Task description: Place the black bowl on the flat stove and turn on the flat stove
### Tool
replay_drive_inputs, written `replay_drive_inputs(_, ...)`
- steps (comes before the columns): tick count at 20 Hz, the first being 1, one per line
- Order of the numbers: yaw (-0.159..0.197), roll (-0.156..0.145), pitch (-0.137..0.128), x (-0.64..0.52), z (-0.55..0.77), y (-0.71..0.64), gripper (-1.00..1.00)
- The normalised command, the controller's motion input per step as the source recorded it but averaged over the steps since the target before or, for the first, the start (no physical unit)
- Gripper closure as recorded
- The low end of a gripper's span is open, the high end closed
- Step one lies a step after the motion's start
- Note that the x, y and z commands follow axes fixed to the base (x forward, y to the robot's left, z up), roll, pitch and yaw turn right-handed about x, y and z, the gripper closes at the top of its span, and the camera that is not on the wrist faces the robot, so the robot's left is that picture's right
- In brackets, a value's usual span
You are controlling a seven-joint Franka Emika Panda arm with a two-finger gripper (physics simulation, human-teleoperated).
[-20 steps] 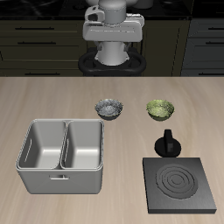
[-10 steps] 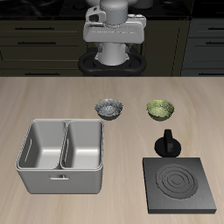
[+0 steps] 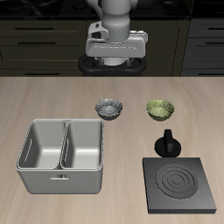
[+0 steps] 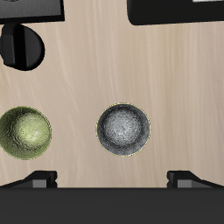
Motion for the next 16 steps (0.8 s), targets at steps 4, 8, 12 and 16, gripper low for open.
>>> replay_drive_inputs(4,0.037,0.015,0.030,0.14,-0.29,0.16,-1.00)
replay_drive_inputs(8,0.029,-0.001,0.039,0.13,-0.30,0.07,-1.00)
replay_drive_inputs(12,0.012,-0.018,0.033,0.10,-0.34,-0.05,-1.00)
replay_drive_inputs(16,0.012,-0.017,0.049,0.12,-0.34,-0.04,-1.00)
